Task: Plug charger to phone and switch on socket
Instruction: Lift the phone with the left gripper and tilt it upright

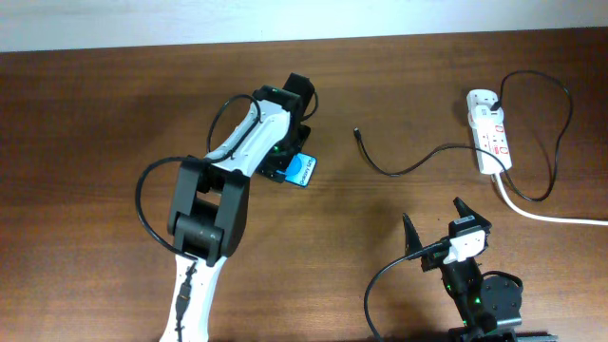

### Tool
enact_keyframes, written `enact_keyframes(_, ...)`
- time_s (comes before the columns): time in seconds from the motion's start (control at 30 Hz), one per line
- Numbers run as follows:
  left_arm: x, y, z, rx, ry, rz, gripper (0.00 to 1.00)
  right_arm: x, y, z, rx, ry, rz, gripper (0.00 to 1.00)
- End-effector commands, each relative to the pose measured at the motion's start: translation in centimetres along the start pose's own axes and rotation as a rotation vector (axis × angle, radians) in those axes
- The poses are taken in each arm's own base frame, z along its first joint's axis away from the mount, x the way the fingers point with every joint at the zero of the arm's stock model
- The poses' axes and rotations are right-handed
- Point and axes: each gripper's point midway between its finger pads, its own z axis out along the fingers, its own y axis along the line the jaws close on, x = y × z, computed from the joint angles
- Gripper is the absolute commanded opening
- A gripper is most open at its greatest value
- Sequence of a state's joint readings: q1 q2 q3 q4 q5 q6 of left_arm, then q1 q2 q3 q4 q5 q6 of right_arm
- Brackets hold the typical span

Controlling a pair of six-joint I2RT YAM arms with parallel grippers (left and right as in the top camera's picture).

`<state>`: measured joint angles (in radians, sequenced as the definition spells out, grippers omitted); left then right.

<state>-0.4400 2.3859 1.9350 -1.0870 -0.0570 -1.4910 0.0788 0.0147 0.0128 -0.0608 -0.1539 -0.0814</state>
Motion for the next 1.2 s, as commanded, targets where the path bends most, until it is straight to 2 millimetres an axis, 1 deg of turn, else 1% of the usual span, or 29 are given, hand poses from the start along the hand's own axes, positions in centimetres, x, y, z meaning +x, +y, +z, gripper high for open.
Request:
enact_keyframes(0.0, 0.9, 4.2, 7.3, -0.178, 0.018, 0.044, 0.98, 0.3, -0.2, 0.0, 0.013, 0.004, 0.009, 0.98)
enact_keyframes(0.03, 0.9, 4.3, 7.4, -0.181, 0.018, 0.044, 0.96, 0.3, -0.2, 0.0, 0.013, 0.004, 0.01, 0.98)
enact_keyframes(0.13, 1.0, 4.4, 7.4, -0.184, 0.026, 0.044, 0.84, 0.3, -0.2, 0.0, 0.013, 0.004, 0.009, 0.98)
enact_keyframes(0.2, 1.1, 4.4, 7.4, -0.185, 0.03, 0.043, 0.83, 0.3, -0.2, 0.0, 0.013, 0.004, 0.009, 0.98)
enact_keyframes(0.23, 1.1, 4.4, 7.4, -0.185, 0.03, 0.043, 0.78, 0.3, -0.2, 0.0, 0.013, 0.004, 0.009, 0.98)
enact_keyframes(0.37, 1.1, 4.6, 7.3, -0.191, 0.03, 0.044, 0.71, 0.3, -0.2, 0.0, 0.013, 0.004, 0.009, 0.98)
enact_keyframes(0.43, 1.1, 4.6, 7.3, -0.192, 0.03, 0.044, 0.66, 0.3, -0.2, 0.0, 0.013, 0.004, 0.009, 0.98)
enact_keyframes(0.5, 1.1, 4.6, 7.3, -0.192, 0.03, 0.044, 0.6, 0.3, -0.3, 0.0, 0.013, 0.004, 0.009, 0.98)
enact_keyframes(0.57, 1.1, 4.7, 7.3, -0.196, 0.031, 0.044, 0.48, 0.3, -0.2, 0.0, 0.013, 0.004, 0.009, 0.98)
enact_keyframes(0.6, 1.1, 4.8, 7.3, -0.199, 0.031, 0.044, 0.44, 0.3, -0.2, 0.0, 0.013, 0.004, 0.009, 0.98)
enact_keyframes(0.67, 1.1, 4.9, 7.3, -0.202, 0.033, 0.044, 0.45, 0.3, -0.3, 0.0, 0.013, 0.004, 0.009, 0.98)
enact_keyframes(0.73, 1.6, 4.8, 7.2, -0.199, 0.062, 0.041, 0.34, 0.3, -0.2, 0.0, 0.013, 0.004, 0.009, 0.98)
enact_keyframes(0.8, 2.1, 4.7, 7.2, -0.194, 0.105, 0.03, 0.27, 0.3, -0.2, 0.0, 0.013, 0.004, 0.009, 0.98)
enact_keyframes(0.83, 2.1, 4.7, 7.1, -0.192, 0.111, 0.03, 0.26, 0.3, -0.2, 0.0, 0.013, 0.004, 0.009, 0.98)
enact_keyframes(0.87, 2.1, 4.4, 6.9, -0.182, 0.12, 0.048, 0.23, 0.3, -0.3, 0.0, 0.013, 0.004, 0.009, 0.98)
enact_keyframes(0.93, 1.6, 3.1, 5.8, -0.134, 0.118, 0.102, 0.22, 0.3, -0.2, 0.0, 0.013, 0.004, 0.009, 0.98)
enact_keyframes(0.97, 1.1, 2.2, 4.9, -0.103, 0.113, 0.114, 0.21, 0.3, -0.3, 0.0, 0.013, 0.004, 0.01, 0.98)
enact_keyframes(1.0, 0.8, 1.6, 4.2, -0.079, 0.108, 0.122, 0.18, 0.3, -0.2, 0.0, 0.013, 0.004, 0.01, 0.99)
enact_keyframes(1.03, 0.5, 1.2, 3.4, -0.058, 0.105, 0.121, 0.15, 0.3, -0.2, 0.0, 0.013, 0.004, 0.009, 0.98)
enact_keyframes(1.07, 0.0, 0.7, 2.1, -0.025, 0.095, 0.125, 0.15, 0.3, -0.2, 0.0, 0.013, 0.004, 0.01, 0.98)
enact_keyframes(1.17, -1.5, -0.1, -0.4, 0.037, 0.099, 0.139, 0.16, 0.3, -0.3, 0.0, 0.013, 0.004, 0.009, 0.99)
